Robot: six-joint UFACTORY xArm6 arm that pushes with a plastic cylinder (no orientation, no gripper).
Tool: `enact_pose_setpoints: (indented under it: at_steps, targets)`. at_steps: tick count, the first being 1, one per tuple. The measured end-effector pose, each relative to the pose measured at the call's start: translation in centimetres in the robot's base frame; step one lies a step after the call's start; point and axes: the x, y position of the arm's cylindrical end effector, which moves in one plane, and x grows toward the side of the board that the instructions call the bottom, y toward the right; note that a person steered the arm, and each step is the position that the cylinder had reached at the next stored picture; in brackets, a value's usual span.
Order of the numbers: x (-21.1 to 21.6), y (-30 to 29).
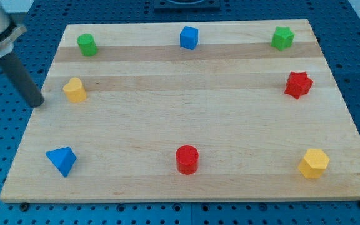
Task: Push the heart slightly to the right
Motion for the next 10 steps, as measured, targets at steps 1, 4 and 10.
enact_pose_setpoints:
  at_steps: [1, 4, 10]
  targets:
    - [-0.8, 1.7]
    - [-0.8, 2.8]
    - [-8.5, 2.7]
